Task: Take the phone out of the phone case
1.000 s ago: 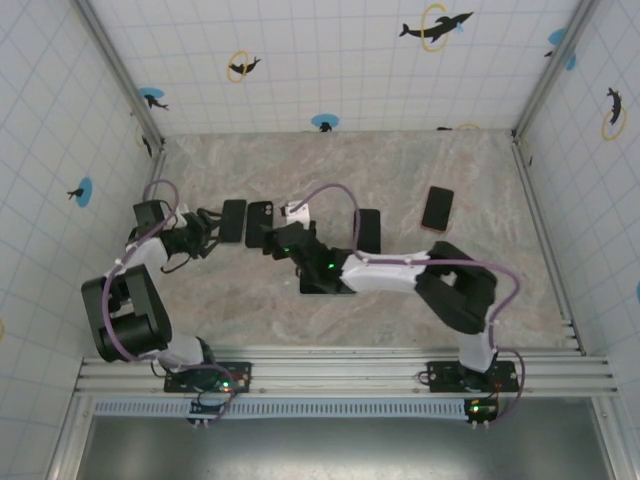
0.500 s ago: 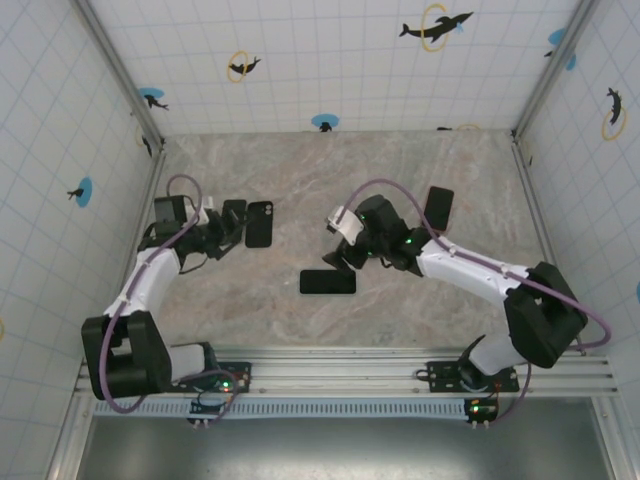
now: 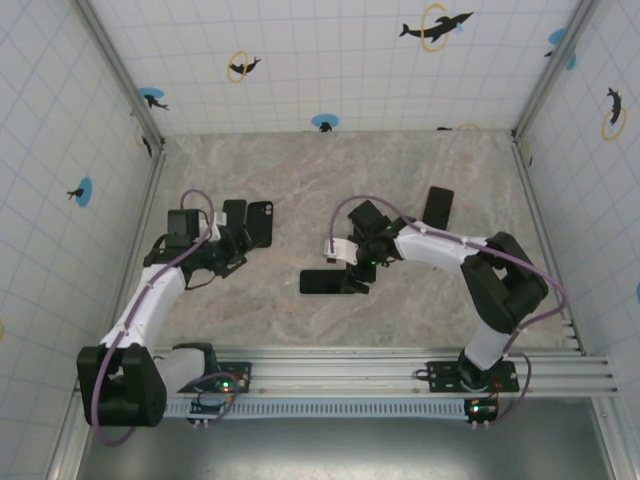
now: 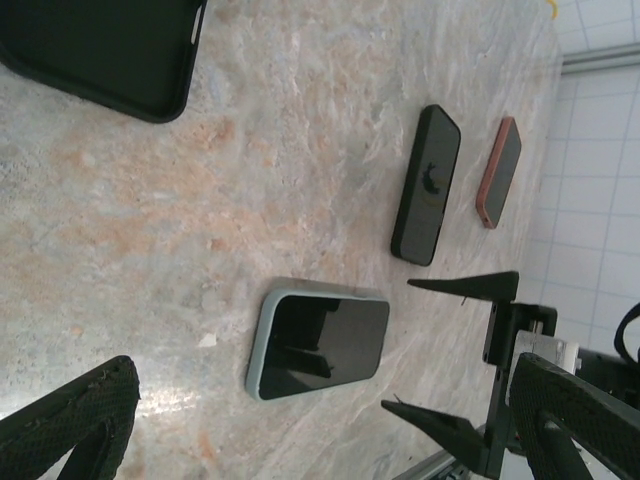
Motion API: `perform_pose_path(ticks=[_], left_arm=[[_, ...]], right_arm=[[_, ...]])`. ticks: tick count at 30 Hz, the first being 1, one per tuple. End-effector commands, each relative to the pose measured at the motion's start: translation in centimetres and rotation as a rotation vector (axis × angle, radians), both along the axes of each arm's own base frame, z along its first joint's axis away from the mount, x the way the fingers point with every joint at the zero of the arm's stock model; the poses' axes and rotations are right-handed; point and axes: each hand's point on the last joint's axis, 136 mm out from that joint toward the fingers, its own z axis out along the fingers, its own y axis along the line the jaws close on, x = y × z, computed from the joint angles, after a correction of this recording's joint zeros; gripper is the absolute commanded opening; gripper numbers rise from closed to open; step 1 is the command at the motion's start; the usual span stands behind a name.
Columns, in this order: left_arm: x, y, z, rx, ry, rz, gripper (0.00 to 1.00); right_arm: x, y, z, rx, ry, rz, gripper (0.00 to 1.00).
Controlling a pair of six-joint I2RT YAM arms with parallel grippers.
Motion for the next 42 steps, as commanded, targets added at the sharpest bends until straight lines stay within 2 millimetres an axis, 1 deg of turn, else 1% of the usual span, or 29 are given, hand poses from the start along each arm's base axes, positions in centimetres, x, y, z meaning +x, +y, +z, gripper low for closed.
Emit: perform_pose_path(ticks=[1, 7, 11, 15, 17, 20, 24, 27, 32, 35, 39, 42], left_arm=[[-1.5, 0.0, -1.0, 0.026, 0.039, -0.022, 0.98], [-1.7, -0.3, -0.5, 0.004, 0.027, -0.030, 0.98], [-1.8, -0.3, -0.9, 0.011, 0.038, -0.036, 0.98], [-1.8, -0.4, -1.0, 0.002, 0.037, -0.036, 0.98], [-1.8, -0.4, -1.0, 0.003, 0.038, -0.038, 0.98], [-1.7, -0.4, -1.1, 0.003, 0.040, -0.042, 0.98], [-1.8, -0.4, -1.2, 0.005, 0.043, -0.045, 0.98], [-2.0, -0.3, -1.2, 0.012, 0.046, -0.048, 0.98], [-2.2, -0.3, -1.6, 0.014, 0.052, -0.050, 0.98], [-2.1, -0.4, -1.6, 0.012, 0.054, -0.054, 0.98], [-2.2, -0.4, -1.7, 0.015, 0.058, -0.058, 0.98], [-2.2, -0.3, -1.7, 0.017, 0.058, -0.058, 0.98]], right_arm=[[-0.4, 0.9, 0.0, -0.029, 0.001, 0.086, 0.99], [-0.6, 1.2, -1.6, -0.093, -0.014, 0.121, 0.99], [-1.2, 1.5, -2.1, -0.110, -0.024, 0.145, 0.99], [-1.9, 0.8, -3.4, -0.153, -0.052, 0.159, 0.99], [-1.9, 0.5, -3.9, -0.172, -0.071, 0.160, 0.99], [-2.0, 0.8, -4.2, -0.188, -0.086, 0.166, 0.99], [-2.1, 1.0, -4.8, -0.196, -0.054, 0.153, 0.99], [-1.8, 0.7, -5.4, -0.245, -0.079, 0.143, 0.98], [-0.9, 0.3, -5.9, -0.300, -0.142, 0.104, 0.94], [-1.0, 0.2, -6.2, -0.299, -0.128, 0.094, 0.91], [-1.1, -0.1, -6.6, -0.308, -0.104, 0.075, 0.81], [-1.0, 0.0, -6.2, -0.291, -0.112, 0.063, 0.72]])
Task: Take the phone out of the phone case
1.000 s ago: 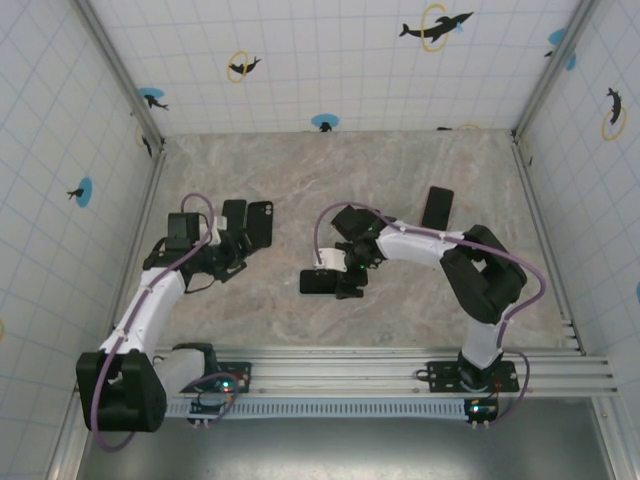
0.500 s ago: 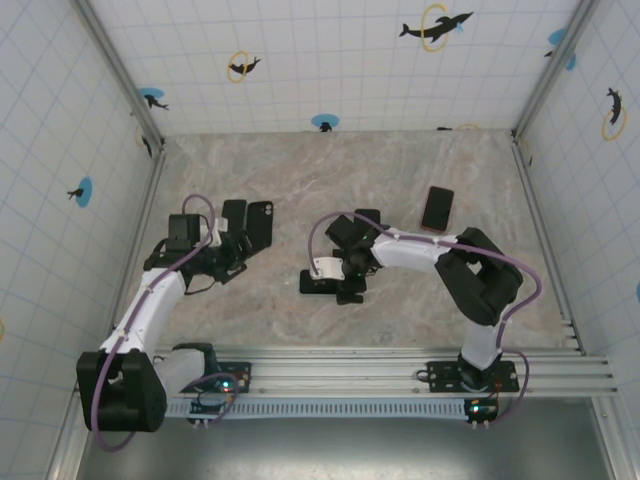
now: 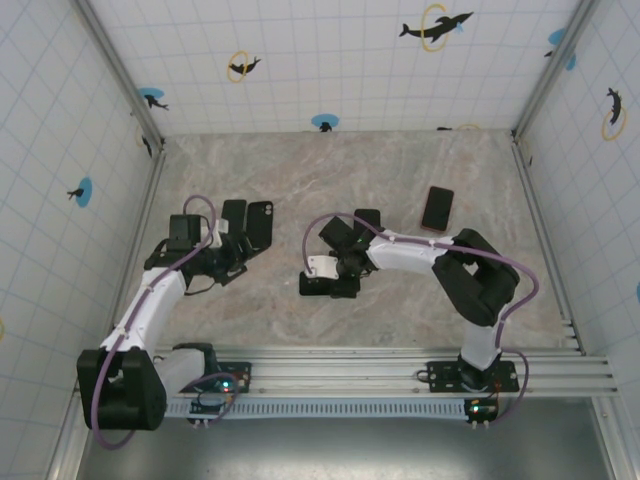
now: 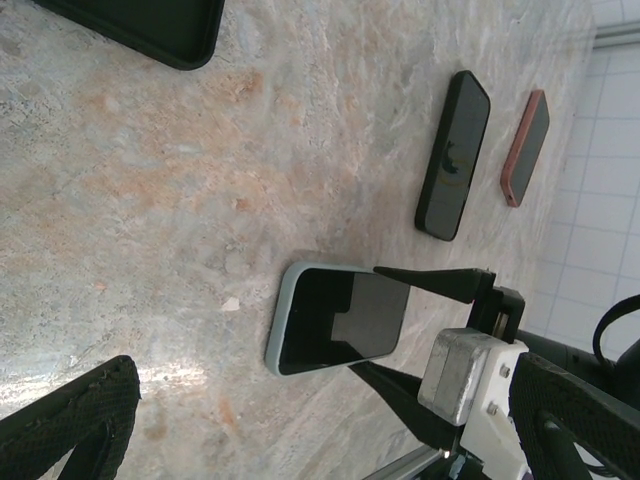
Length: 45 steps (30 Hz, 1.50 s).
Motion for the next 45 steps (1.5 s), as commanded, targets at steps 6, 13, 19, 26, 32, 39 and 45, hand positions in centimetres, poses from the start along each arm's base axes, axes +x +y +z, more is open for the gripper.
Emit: perform_pose_path(ticks=[6, 13, 19, 26, 32, 39, 45], left_arm=[[-0.4, -0.2, -0.5, 0.011, 0.009, -0.029, 0.97], [0.5, -0.1, 0.5, 0.002, -0.025, -0.001, 0.97], [0.9, -0.3, 0.9, -0.028, -0.049, 0.017, 0.97], [0.8, -0.5, 1.1, -0.034, -0.058, -0.001, 0.97], [0.4, -0.6, 0.9, -0.036, -0.052, -0.019, 0.97], [0.1, -0.7, 0.8, -0.029, -0.050, -0.041, 0.97], [-0.1, -0.8, 0.8, -0.027, -0.051, -0.057, 0.97]], right_arm=[[0.8, -1.5, -0.9, -0.061, -0.046, -0.048, 0.57], [2.0, 0.1, 2.9, 0.128, -0.078, -0.168, 0.51], [1.7, 0.1, 3.9, 0.163, -0.118, -0.194, 0.56], [1.5, -0.4, 3.1, 0.105, -0.099, -0.150, 0.95], [1.6, -0.6, 2.4, 0.043, -0.037, -0.110, 0.99], [2.6, -0.6, 1.8, -0.003, -0.035, -0.096, 1.00], [2.0, -0.9, 1.0, -0.064, 0.011, -0.064, 0.99]])
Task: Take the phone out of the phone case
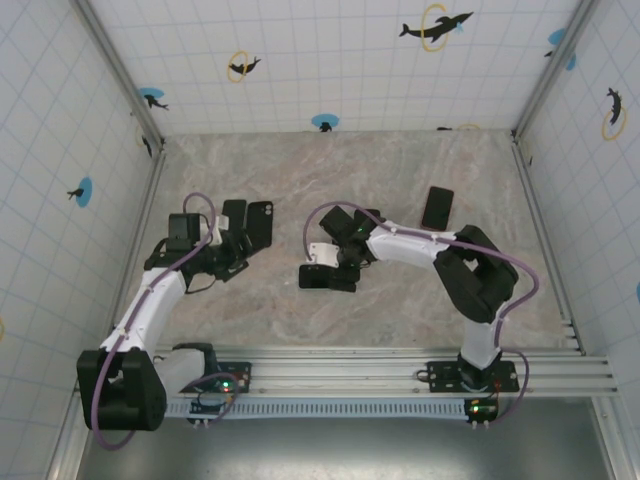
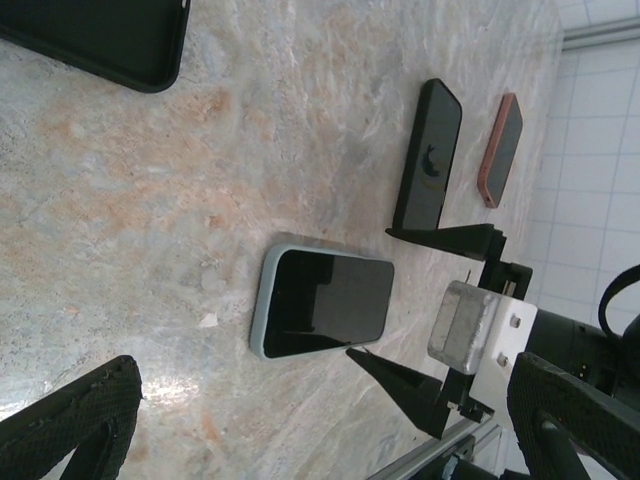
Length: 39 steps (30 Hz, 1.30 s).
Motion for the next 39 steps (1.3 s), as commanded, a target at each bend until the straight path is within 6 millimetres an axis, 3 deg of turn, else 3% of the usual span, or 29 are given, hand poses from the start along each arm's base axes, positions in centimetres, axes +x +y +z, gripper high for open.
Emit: perform_pose_path(ticks=[1, 15, 20, 23, 28, 39], left_arm=[[-0.7, -0.4, -0.1, -0.001, -0.002, -0.045, 0.97], [-0.9, -0.6, -0.4, -0.004, 0.010, -0.061, 0.97], [-1.1, -0.5, -0.5, 0.002, 0.014, -0.066, 0.96], [-1.4, -0.5, -0.6, 0.003, 0.017, -0.070, 0.96], [-1.2, -0.5, -0.4, 0.000, 0.014, -0.069, 0.96], [-0.9, -0.6, 0.1, -0.007, 0.002, -0.062, 0.96]], right_arm=[[-0.5, -0.5, -0.3, -0.042, 0.042, 0.020, 0.99], [-1.2, -0.5, -2.5, -0.133, 0.083, 0.059, 0.98], [-1.7, -0.9, -3.7, -0.196, 0.086, 0.073, 0.93], [-1.7, -0.9, -3.9, -0.212, 0.091, 0.070, 0.84], [-1.4, 0.0, -3.0, -0.174, 0.095, 0.053, 0.60], [0.0, 1.6, 1.4, -0.010, 0.060, -0.025, 0.53]])
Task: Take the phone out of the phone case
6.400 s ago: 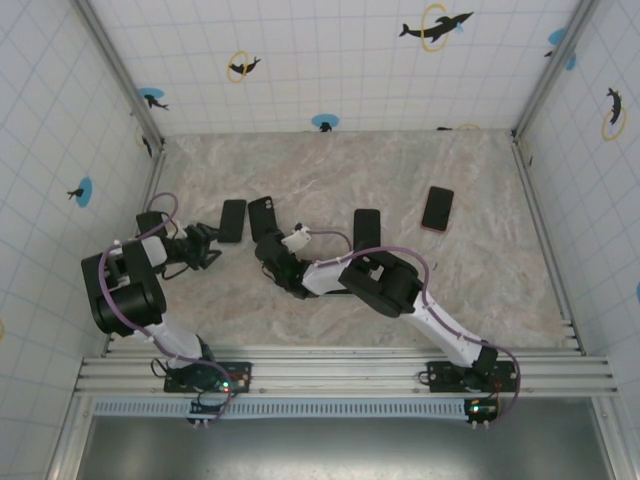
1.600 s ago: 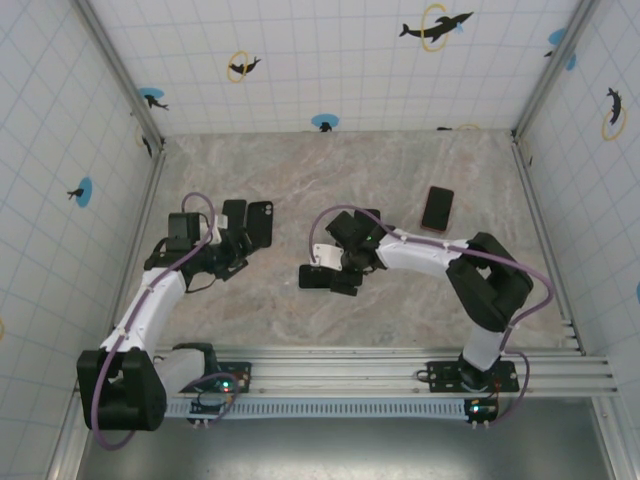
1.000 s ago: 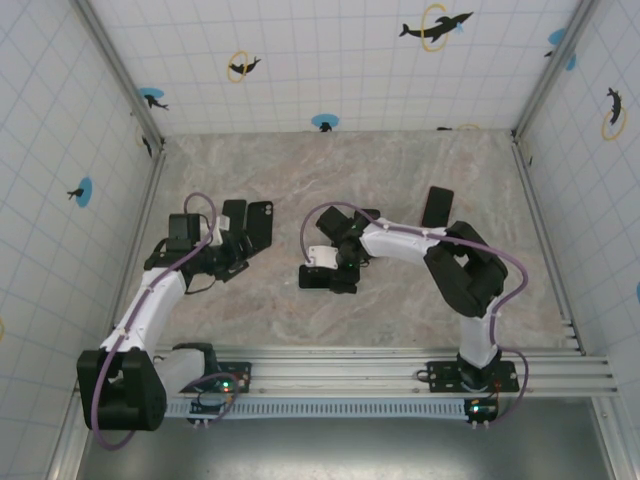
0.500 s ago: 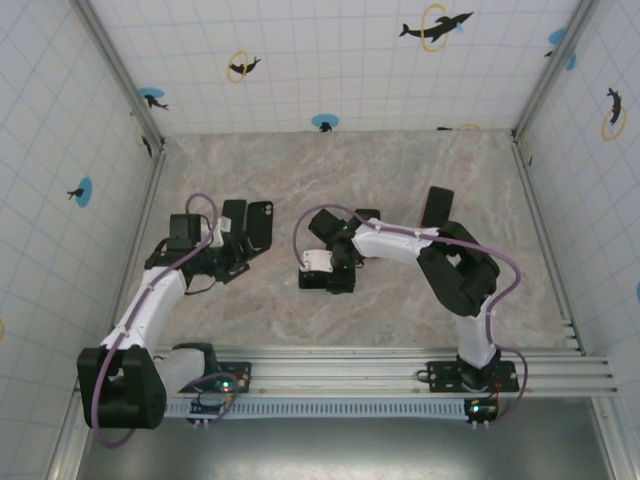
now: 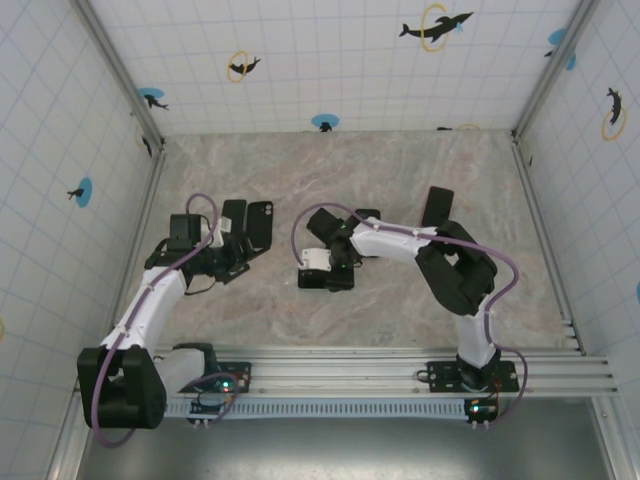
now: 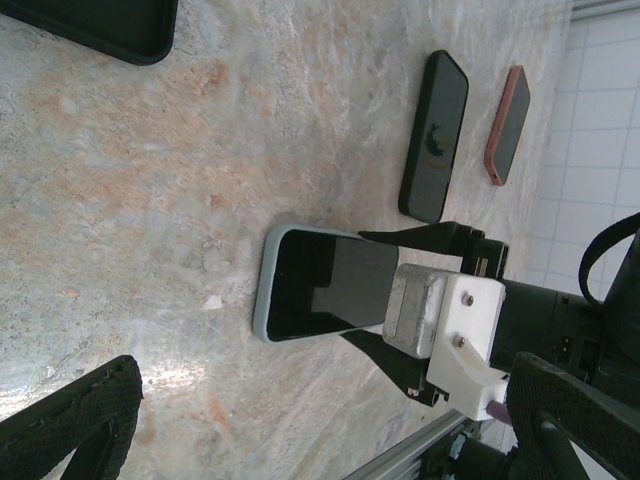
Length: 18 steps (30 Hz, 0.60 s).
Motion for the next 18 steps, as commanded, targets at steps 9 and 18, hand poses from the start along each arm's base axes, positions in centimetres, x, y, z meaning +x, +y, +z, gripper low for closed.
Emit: perform_pose_path(ticks=[9, 18], left_arm=[[0.8, 0.0, 2.6, -0.022, -0.075, 0.063, 0.94], [2.3, 0.0, 7.3, -0.093, -0.320, 0.264, 0.89]], right_arm=[[2.0, 1.8, 8.3, 0.314, -0.089, -0.188, 0.50], [3.6, 4.4, 15.0, 0.580, -0.102, -0.482, 0.47]])
